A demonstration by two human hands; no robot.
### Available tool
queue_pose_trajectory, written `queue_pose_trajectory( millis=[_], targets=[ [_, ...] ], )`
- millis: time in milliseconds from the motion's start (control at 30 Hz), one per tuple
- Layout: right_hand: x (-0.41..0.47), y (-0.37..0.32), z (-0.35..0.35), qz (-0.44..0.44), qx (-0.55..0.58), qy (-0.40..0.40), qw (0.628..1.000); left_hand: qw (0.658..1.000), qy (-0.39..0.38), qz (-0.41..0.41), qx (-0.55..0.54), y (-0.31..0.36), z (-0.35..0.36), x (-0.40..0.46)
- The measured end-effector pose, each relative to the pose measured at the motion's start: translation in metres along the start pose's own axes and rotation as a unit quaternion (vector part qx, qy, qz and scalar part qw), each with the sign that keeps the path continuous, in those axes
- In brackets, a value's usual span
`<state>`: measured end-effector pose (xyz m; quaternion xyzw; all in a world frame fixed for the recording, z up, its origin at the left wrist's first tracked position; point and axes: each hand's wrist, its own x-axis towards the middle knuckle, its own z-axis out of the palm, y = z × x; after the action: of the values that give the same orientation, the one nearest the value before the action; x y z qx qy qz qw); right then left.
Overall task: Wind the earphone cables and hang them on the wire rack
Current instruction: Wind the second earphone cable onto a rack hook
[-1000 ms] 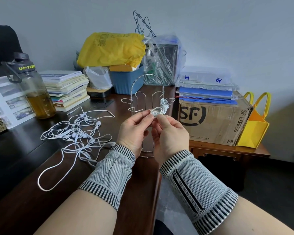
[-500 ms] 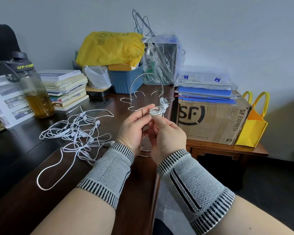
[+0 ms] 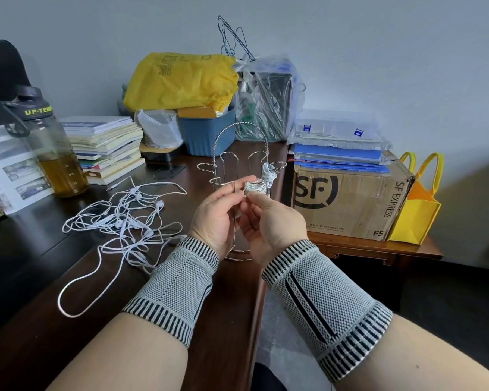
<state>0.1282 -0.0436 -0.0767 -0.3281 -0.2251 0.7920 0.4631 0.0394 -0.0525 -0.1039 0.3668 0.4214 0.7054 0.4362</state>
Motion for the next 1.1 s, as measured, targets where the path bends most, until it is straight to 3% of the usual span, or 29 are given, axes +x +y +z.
queue_pose_trajectory(
  millis=[167, 433, 667, 1100],
  targets=[
    [0.004, -0.008, -0.003, 0.008, -0.021, 0.0, 1.0, 1.0, 0.004, 0.011, 0.013, -0.001, 0.002, 0.001],
    [0.019, 0.009, -0.011, -0.187, -0.194, 0.062, 0.961, 1.0, 0.006, 0.018, 0.019, -0.002, 0.002, -0.001],
    [0.016, 0.003, -0.024, -0.326, -0.343, 0.054, 0.879, 0.998, 0.009, 0.027, 0.051, -0.007, 0.0, 0.001],
    [0.033, -0.009, -0.04, -0.443, -0.453, -0.002, 0.774, 0.997, -0.028, 0.056, 0.045, -0.007, 0.001, 0.002]
  ],
)
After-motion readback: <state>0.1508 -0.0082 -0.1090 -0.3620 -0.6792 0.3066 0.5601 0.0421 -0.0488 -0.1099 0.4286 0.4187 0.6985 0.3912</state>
